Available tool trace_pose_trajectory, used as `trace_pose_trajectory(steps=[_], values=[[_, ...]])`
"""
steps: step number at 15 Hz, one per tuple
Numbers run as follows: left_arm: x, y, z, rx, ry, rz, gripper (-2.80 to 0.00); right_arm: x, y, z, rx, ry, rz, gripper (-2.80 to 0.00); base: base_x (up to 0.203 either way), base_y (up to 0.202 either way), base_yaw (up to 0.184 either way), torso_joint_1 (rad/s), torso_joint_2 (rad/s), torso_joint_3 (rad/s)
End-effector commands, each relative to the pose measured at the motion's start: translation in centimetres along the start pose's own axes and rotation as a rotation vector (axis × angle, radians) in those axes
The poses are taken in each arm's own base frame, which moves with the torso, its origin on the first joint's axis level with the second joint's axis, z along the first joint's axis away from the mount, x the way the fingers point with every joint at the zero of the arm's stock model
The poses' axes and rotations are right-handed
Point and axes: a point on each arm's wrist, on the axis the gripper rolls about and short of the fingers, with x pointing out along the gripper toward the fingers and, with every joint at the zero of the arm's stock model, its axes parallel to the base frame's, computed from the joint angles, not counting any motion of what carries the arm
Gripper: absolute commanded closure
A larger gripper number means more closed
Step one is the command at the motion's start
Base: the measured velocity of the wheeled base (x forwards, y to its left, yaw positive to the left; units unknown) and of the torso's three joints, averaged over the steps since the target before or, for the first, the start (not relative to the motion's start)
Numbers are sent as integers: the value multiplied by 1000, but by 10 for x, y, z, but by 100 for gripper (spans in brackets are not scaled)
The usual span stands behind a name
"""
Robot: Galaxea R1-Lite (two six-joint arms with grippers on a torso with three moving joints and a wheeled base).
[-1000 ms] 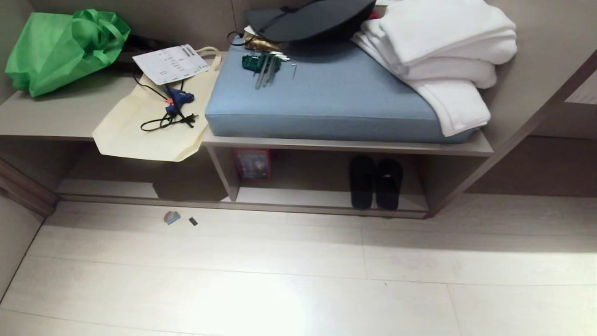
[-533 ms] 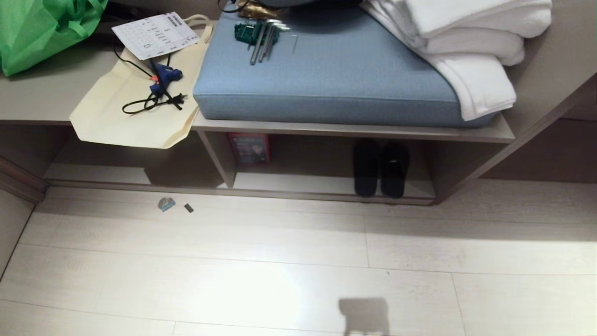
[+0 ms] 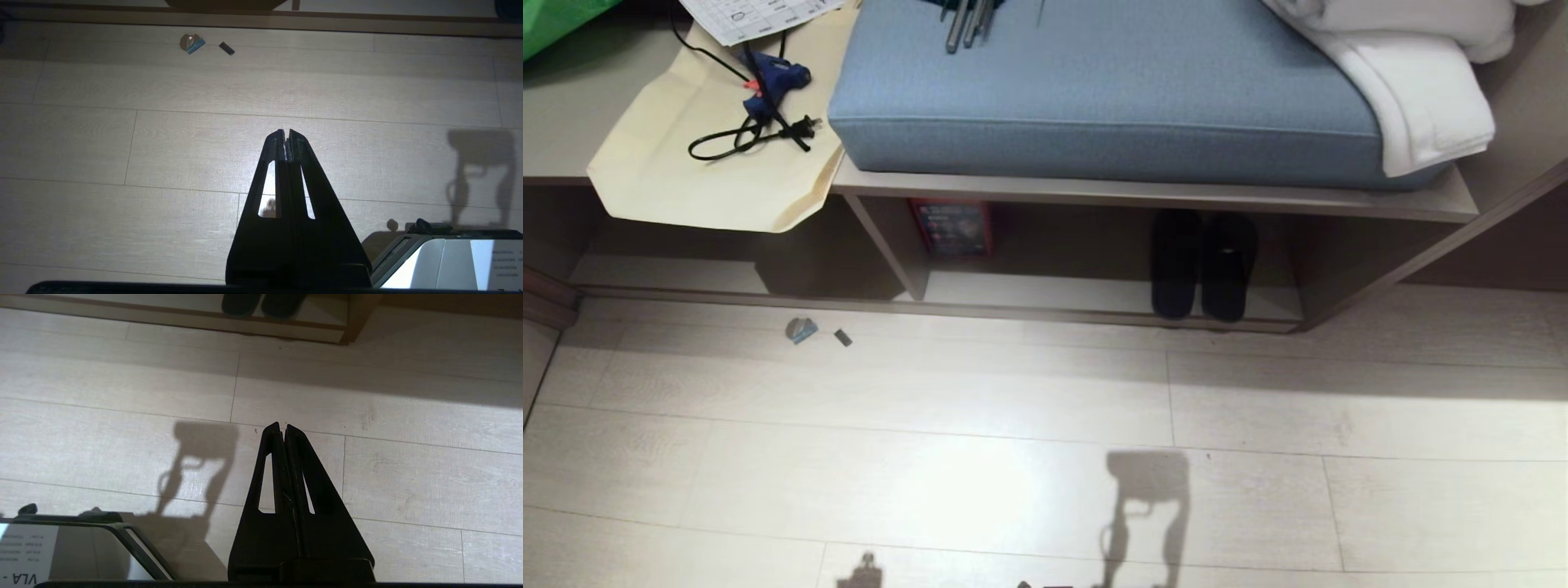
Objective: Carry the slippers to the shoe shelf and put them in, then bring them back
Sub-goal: Pick up the slippers in the shoe cabinet
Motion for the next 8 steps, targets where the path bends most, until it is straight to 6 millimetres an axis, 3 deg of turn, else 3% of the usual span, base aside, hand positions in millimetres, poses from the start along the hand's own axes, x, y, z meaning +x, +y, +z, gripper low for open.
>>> trace_pose_trajectory(steps=[1,8], values=[[0,0,0,0,-1,0,0,0,0,0,0,2,0,0,0,0,0,6,3,-193],[0,0,0,0,-1,0,0,0,0,0,0,2,0,0,0,0,0,4,3,-198]])
